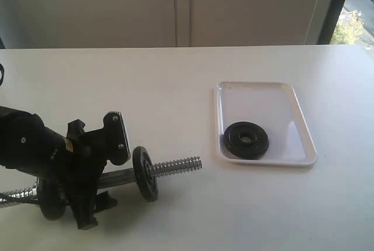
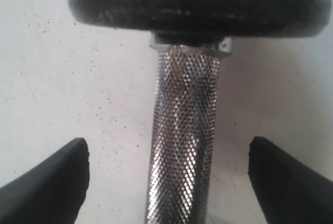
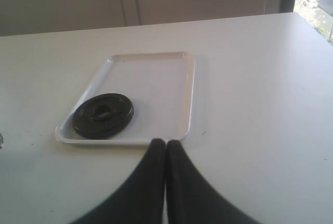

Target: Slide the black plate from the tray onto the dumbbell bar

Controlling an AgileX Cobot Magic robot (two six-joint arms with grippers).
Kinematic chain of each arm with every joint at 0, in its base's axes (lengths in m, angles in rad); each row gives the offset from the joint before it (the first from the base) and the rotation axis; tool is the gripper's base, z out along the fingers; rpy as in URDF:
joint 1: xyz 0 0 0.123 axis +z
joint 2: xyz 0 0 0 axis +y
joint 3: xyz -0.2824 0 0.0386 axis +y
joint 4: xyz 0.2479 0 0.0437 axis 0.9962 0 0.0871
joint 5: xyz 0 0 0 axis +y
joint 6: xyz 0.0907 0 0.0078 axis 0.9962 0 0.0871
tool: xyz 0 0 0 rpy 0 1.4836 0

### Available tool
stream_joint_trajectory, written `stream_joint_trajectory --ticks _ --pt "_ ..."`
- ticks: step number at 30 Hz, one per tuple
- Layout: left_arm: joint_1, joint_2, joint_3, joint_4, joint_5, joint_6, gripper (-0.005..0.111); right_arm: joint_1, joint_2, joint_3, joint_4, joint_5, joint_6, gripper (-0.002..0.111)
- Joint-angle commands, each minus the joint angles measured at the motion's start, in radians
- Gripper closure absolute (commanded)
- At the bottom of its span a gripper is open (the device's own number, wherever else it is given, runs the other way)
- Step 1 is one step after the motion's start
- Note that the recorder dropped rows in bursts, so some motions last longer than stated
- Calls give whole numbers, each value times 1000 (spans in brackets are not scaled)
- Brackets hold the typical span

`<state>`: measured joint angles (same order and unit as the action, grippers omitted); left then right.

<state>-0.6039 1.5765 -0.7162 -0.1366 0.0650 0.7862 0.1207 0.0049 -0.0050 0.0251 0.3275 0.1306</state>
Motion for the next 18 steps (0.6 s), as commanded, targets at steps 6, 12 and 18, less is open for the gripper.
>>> stream_joint_trajectory --ticks 6,12,18 --pt "-3 1 9 -12 7 -4 33 0 -5 5 3 -15 3 108" --pt "-3 1 9 -12 11 -4 54 0 -5 5 3 -15 3 108" --pt "-3 1 9 -12 11 -4 69 0 -5 5 3 -15 31 108"
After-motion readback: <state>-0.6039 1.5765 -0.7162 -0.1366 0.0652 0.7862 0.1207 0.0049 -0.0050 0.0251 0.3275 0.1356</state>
